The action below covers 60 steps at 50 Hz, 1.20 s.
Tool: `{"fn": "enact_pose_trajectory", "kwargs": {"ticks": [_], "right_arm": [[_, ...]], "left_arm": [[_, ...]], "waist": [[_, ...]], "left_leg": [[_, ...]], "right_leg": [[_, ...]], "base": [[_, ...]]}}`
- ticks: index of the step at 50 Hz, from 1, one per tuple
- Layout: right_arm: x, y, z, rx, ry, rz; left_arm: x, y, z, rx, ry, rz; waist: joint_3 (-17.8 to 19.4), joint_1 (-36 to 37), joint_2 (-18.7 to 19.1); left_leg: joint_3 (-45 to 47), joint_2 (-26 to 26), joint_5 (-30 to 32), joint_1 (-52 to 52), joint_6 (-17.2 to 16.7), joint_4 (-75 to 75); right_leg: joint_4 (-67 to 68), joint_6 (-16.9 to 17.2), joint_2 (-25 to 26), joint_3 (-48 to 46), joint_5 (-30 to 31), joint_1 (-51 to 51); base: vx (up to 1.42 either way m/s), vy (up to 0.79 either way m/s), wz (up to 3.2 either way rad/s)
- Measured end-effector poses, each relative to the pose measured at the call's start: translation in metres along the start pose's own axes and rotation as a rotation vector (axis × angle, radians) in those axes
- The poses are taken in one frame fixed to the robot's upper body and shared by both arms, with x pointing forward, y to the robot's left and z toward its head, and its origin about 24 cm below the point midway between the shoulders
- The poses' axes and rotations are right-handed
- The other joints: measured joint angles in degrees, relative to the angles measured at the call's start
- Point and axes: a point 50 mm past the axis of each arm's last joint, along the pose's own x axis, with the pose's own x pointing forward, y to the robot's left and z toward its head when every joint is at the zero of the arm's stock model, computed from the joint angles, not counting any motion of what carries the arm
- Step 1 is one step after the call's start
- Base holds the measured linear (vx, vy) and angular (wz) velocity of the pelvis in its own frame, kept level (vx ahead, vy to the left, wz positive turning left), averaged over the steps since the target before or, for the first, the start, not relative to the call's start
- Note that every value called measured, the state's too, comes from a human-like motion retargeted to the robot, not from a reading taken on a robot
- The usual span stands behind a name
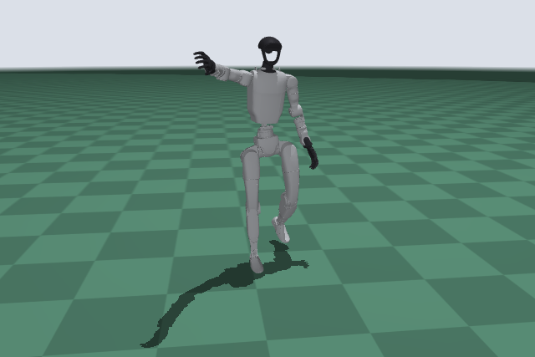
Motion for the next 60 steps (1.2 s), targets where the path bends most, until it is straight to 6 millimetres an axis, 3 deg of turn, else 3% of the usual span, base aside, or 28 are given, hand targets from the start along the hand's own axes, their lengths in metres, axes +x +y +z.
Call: {"fn": "enact_pose_trajectory", "kwargs": {"ticks": [8,10,15,20,33,37,42,48,52,60], "right_arm": [[-0.001,0.007,-0.001,0.054,0.025,0.054],[-0.001,0.004,0.001,0.067,0.010,0.030],[0.001,0.000,0.018,0.147,-0.023,0.002],[-0.003,0.004,0.045,0.278,-0.064,-0.010],[-0.044,0.071,0.102,0.402,-0.136,0.223],[-0.061,0.091,0.123,0.558,-0.105,0.307],[-0.097,0.117,0.163,0.946,-0.017,0.478],[-0.169,0.139,0.232,1.342,0.019,0.772],[-0.221,0.132,0.284,1.534,-0.032,0.915],[-0.318,0.101,0.357,1.590,-0.185,1.266]], "left_arm": [[0.001,-0.016,0.011,-0.022,-0.026,-0.043],[-0.002,-0.023,0.006,-0.026,-0.029,-0.057],[-0.003,-0.026,0.005,-0.042,-0.028,-0.050],[-0.004,-0.027,0.000,-0.042,-0.007,-0.045],[-0.001,-0.028,0.016,-0.071,-0.050,-0.048],[0.000,-0.026,0.016,-0.078,-0.044,-0.038],[0.000,-0.026,0.013,-0.079,-0.014,-0.032],[-0.001,-0.033,0.008,-0.127,0.035,-0.049],[-0.004,-0.039,0.005,-0.193,0.047,-0.076],[-0.008,-0.054,0.004,-0.119,0.044,-0.110]], "waist": [[1.9,1.9,2.4],[2.3,1.8,4.3],[4.0,2.5,5.8],[3.8,2.0,6.5],[1.4,-1.1,6.9],[1.0,-1.8,6.7],[0.5,-2.4,6.0],[0.1,-2.4,5.8],[-0.2,-2.3,6.3],[-0.4,-2.2,7.8]], "left_leg": [[5.0,-0.8,-2.5,-7.5,1.5,-10.3],[5.7,-0.4,-3.6,-7.5,1.9,-13.1],[4.6,-0.2,-3.4,-6.1,1.0,-20.9],[2.3,-0.5,1.7,-2.8,-0.6,-27.8],[2.7,-1.7,2.0,2.7,-0.6,-33.5],[2.7,-1.8,1.4,3.7,-0.8,-33.9],[2.3,-2.0,0.7,4.7,-0.9,-34.7],[1.7,-1.9,0.6,5.8,-0.8,-35.8],[1.7,-1.6,0.9,6.2,0.1,-36.5],[2.5,-1.7,0.3,6.0,0.5,-36.0]], "right_leg": [[0.3,0.0,4.1,6.1,-1.1,1.5],[0.3,0.0,4.9,7.4,-2.0,3.1],[0.8,0.0,6.6,11.5,-3.0,5.7],[1.6,0.0,7.5,14.2,-4.1,7.3],[2.6,0.0,6.6,14.8,-6.7,9.5],[2.8,-0.2,6.6,14.8,-7.5,10.2],[3.7,-0.1,6.6,14.6,-8.6,10.4],[4.2,-1.0,6.8,14.7,-9.4,10.8],[7.4,-2.2,7.0,14.3,-11.9,9.4],[11.7,-3.5,4.8,7.4,-13.1,6.7]], "base": [[0.18,-0.10,-0.82],[0.21,0.05,-0.73],[0.18,0.01,-0.82],[0.18,0.07,-0.50],[0.13,0.10,-0.04],[0.09,0.07,0.00],[0.08,0.05,0.03],[0.05,0.04,0.05],[0.00,0.00,0.00],[0.00,0.00,0.00]]}}
